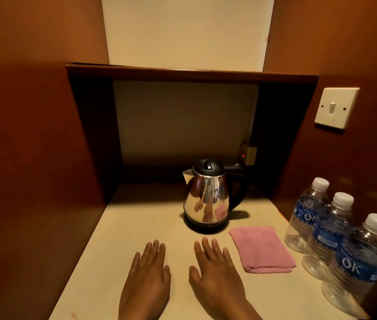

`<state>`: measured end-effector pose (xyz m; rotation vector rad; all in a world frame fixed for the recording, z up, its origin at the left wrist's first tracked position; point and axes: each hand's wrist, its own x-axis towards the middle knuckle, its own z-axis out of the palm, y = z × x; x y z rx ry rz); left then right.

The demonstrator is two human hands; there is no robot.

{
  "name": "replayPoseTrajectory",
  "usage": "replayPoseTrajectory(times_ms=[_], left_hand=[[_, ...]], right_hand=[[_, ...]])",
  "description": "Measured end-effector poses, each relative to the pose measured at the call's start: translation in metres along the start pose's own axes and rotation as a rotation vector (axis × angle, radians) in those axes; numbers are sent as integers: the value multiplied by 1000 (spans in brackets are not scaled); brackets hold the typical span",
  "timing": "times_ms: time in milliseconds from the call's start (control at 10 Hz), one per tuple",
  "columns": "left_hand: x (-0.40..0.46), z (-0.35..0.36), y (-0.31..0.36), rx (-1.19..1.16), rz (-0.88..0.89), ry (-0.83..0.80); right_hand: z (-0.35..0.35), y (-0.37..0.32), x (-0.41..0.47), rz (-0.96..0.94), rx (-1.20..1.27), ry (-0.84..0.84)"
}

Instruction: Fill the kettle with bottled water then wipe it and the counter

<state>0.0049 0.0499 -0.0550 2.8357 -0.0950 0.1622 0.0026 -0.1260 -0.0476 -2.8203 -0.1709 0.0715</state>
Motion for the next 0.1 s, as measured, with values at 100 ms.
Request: replayPoseTrajectory(times_ms=[100], left_hand=[[11,22,-15,84,177,282]], right_hand=[[-2,0,10,-43,-71,161]])
